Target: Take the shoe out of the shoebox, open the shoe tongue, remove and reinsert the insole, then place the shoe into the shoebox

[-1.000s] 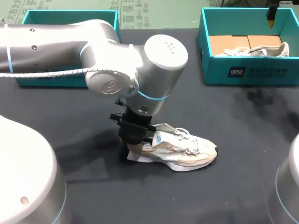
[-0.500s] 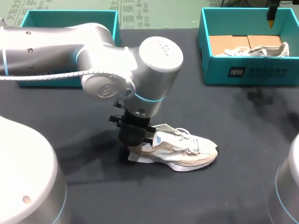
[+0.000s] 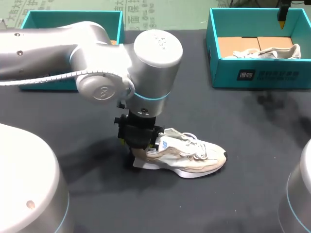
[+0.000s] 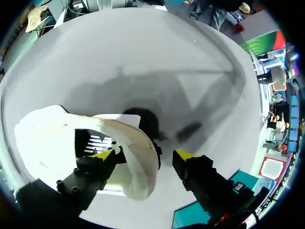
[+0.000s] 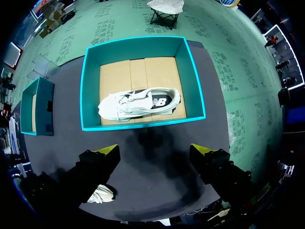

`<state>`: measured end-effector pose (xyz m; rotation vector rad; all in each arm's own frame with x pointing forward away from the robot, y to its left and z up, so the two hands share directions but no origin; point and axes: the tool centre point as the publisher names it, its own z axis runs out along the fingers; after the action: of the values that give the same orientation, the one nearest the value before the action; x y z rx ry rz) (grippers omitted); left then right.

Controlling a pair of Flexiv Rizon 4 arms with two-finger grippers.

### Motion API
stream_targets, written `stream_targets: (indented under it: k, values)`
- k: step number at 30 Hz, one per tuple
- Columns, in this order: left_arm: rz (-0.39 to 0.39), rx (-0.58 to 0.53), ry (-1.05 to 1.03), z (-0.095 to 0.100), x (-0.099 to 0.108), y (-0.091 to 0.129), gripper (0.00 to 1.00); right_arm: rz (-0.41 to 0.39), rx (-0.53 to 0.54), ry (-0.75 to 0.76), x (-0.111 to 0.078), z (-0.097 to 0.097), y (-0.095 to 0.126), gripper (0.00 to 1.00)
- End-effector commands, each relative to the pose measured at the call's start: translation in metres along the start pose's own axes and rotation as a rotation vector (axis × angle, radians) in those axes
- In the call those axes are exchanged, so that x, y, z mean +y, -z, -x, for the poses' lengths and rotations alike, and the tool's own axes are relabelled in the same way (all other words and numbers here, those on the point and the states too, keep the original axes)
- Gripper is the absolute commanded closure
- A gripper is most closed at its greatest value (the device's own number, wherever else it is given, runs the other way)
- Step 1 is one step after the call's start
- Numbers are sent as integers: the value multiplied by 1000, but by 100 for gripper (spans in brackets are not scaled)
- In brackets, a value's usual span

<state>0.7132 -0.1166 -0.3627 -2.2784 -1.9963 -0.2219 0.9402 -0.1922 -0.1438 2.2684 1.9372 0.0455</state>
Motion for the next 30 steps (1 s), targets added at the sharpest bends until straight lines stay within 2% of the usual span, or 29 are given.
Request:
stream_targets:
  k: [1,4,9,15,19,30]
  values:
    - [31,-81,17,-23,-12,34,0,0,0,0,0,0,0,0]
    - [23,-123,59,-29,-14,51,0,0,0,0,0,0,0,0]
    - [-50,-213,210,-43,-25,76,0,0,0,0,0,0,0,0]
    - [-138,-323,372,-63,-40,91,0,0,0,0,0,0,0,0]
    - [-241,-386,472,-79,-43,94,0,0,0,0,0,0,0,0]
    - [-241,-386,472,-79,-43,94,0,0,0,0,0,0,0,0]
